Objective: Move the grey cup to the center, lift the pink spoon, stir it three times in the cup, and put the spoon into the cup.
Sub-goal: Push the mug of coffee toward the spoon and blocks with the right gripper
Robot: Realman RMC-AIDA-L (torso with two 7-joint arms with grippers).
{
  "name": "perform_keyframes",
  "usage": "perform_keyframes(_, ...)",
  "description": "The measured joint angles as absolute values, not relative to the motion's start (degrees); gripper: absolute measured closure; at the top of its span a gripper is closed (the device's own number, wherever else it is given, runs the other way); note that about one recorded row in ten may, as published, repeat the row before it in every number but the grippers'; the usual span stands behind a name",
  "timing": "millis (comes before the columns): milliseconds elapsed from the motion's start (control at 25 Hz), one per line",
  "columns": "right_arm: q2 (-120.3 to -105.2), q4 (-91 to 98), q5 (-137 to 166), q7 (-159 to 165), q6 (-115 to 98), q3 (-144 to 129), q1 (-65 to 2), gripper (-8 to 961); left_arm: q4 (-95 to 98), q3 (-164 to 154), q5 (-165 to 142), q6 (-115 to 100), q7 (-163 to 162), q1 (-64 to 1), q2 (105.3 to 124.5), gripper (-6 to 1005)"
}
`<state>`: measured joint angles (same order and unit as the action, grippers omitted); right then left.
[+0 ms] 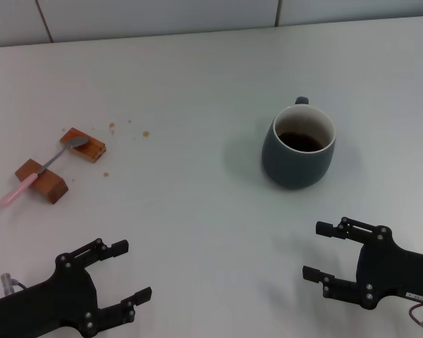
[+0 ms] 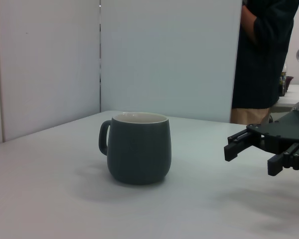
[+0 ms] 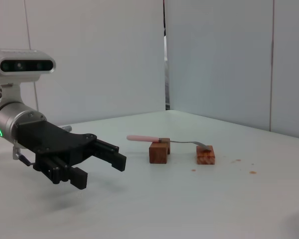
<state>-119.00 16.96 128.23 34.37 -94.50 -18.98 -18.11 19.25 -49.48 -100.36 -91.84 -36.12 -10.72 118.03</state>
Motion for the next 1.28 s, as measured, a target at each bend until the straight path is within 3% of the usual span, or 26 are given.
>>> perform_keyframes(880,-119.00,17.20,126.03,34.00,-96.59,-17.84,-17.86,238,19.34,-49.49,-100.24,-92.71,-36.12,-10.60,117.99,204)
perform_keyframes(960,-119.00,17.28,126.03,34.00,-96.69,-17.84,-17.85,452,19.47,-49.48,-100.22,-92.72,-36.12,-10.54,117.99,204)
perform_keyframes(1280,-119.20,16.24,118.70,31.59,-96.76,-15.91,-16.99,767,19.95,-49.48,-100.18,-92.83,-36.12,-10.36,117.94,203)
